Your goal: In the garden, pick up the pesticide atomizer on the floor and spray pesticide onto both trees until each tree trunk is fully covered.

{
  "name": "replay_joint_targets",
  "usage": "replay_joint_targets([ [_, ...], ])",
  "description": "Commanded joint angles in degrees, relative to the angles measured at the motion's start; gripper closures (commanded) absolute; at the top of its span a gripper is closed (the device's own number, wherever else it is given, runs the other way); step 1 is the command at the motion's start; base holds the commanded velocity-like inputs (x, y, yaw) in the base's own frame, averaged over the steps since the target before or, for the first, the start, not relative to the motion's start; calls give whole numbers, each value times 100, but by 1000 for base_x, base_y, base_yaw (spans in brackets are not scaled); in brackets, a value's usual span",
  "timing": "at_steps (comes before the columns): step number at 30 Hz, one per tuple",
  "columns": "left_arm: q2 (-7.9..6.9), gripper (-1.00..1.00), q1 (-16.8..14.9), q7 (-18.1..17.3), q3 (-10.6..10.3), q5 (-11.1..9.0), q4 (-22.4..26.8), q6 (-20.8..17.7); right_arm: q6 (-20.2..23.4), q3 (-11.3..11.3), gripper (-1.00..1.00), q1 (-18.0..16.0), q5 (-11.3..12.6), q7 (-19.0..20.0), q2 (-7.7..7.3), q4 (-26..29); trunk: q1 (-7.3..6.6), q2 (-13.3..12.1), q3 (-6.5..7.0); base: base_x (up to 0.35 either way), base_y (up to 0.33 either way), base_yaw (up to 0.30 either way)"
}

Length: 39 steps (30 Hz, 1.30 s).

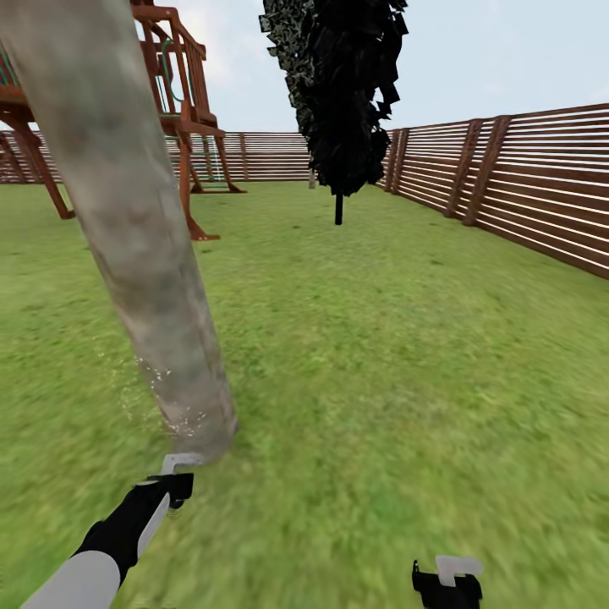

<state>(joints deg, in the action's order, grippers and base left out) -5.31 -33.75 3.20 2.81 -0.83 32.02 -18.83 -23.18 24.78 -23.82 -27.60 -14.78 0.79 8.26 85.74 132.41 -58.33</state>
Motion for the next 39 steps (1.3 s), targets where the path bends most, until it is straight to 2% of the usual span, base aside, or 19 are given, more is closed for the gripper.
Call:
replay_joint_targets([
  [1,1,100,0,-5,-7,0,-12,127,-2,0,-100,0,0,-5,0,0,0,0,0,27,-27,278],
  [8,33,100,-22,-18,-51,-8,70,100,-3,0,-100,0,0,-16,0,0,0,0,0,6,-8,278],
  [11,127,100,-82,-13,-53,30,76,53,5,0,-100,0,-3,-8,0,0,0,0,0,165,-161,123],
  [12,142,100,-92,-18,-53,38,82,-253,6,0,-100,0,-8,-7,-7,0,0,0,0,219,-204,5],
  [15,164,100,-107,-21,-59,32,82,-393,6,0,-100,0,-9,-4,-9,0,0,0,0,185,-223,2],
  [18,284,100,-121,-21,-65,46,92,-752,7,0,-100,0,-2,1,-7,0,0,0,0,72,-259,3],
  [21,245,100,-121,-21,-57,48,120,-837,6,0,-100,0,0,2,-3,0,0,0,0,-91,-258,195],
  [23,266,100,-119,-21,-58,48,461,-1010,6,0,-100,0,-3,2,-3,-1,0,0,0,-210,-229,272],
  [25,292,100,-122,-26,-61,41,1005,-1642,8,0,-100,0,-5,2,-3,-5,0,0,0,-220,-225,276],
  [26,262,100,-122,-29,-58,37,1345,-1909,7,0,-100,0,-8,3,-4,-7,0,0,0,-222,-225,277],
  [28,143,100,-146,-43,-35,52,1548,-2027,6,0,-100,0,-9,9,-1,-8,0,0,0,-200,-227,278],
  [30,-263,100,-250,-64,-20,2,1581,-2122,6,0,-100,0,-9,10,-2,-9,0,0,0,-174,-233,278],
  [31,-364,100,-275,-71,-28,-10,1589,-2175,6,0,-100,0,-9,10,-4,-9,0,0,0,-133,-240,278],
  [32,-329,100,-284,-72,-44,-12,1598,-2188,6,0,-100,0,-9,10,-3,-9,0,0,0,-75,-251,278],
  [34,9,100,-377,-67,-64,20,1589,-2199,7,0,-100,0,-9,10,-4,-9,0,0,0,-23,-262,278],
  [36,222,100,-673,-66,-69,27,1539,-2238,7,-2,-100,0,-9,10,-2,-9,0,0,0,-5,-256,275],
  [39,122,100,-830,-73,-59,55,1551,-2378,7,0,-100,0,-9,10,-1,-9,0,0,0,-1,-70,114],
])
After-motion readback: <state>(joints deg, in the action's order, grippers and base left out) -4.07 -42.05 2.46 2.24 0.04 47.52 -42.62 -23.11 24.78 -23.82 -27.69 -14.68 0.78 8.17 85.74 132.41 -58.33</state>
